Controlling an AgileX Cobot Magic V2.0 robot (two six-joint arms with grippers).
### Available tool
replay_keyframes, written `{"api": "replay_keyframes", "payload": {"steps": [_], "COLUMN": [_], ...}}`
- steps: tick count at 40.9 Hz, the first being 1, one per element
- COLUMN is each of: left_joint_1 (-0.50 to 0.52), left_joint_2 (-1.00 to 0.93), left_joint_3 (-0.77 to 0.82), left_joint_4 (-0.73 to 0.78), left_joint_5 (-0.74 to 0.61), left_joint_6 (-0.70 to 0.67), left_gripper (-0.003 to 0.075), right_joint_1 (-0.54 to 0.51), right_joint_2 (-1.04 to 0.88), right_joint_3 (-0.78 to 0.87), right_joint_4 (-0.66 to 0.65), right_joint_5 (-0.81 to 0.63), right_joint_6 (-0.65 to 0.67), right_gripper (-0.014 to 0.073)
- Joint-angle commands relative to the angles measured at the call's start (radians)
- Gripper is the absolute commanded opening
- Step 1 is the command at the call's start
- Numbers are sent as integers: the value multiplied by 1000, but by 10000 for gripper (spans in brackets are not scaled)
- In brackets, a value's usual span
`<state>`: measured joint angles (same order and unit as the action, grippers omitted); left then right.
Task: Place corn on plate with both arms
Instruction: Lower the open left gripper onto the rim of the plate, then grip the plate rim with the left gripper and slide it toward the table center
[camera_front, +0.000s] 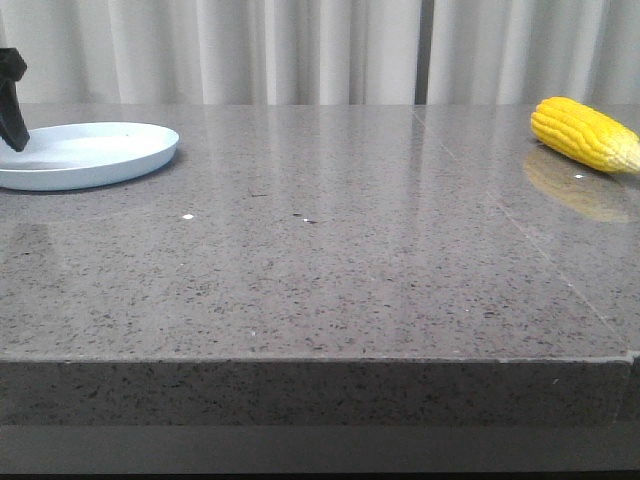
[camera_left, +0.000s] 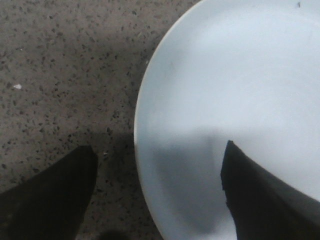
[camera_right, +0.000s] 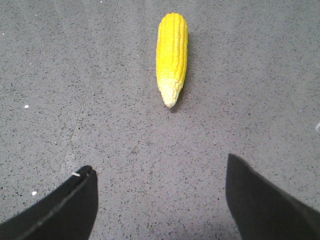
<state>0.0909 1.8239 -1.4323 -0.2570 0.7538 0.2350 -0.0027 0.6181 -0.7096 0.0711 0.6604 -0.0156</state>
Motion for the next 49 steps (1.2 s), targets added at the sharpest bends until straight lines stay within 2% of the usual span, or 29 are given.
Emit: {"api": "replay_keyframes", "payload": {"steps": [1,6,13,17,27,34,49], "left_joint_1": [1,1,1,1,-4,-46,-271], "left_joint_2": [-27,-18,-18,-18,-74,-151,-224], "left_joint_3": [-32,-32,-32,-32,-32,-32,-32], "left_joint_4": [-26,-26,-26,-26,-28,-28,-47], "left_joint_5": [-35,-31,-38,-38,-29,-36,-38], "left_joint_6": [4,4,4,4,4,8,9], "left_gripper": [445,307,76,-20,-20,-20,-20], "right_joint_1": [-6,-6,-6,-6,-6,-6,-6], "right_joint_2": [8,8,8,8,8,8,8], "right_joint_3": [-33,-33,-33,-33,-33,-33,-33], "right_joint_4": [-10,-10,-10,-10,-10,-10,-10], "right_joint_5": [-73,-73,-73,-73,-73,-73,-73], "right_joint_6": [-5,-5,-5,-5,-5,-5,-5], "right_gripper": [559,559,559,559,559,559,559]}}
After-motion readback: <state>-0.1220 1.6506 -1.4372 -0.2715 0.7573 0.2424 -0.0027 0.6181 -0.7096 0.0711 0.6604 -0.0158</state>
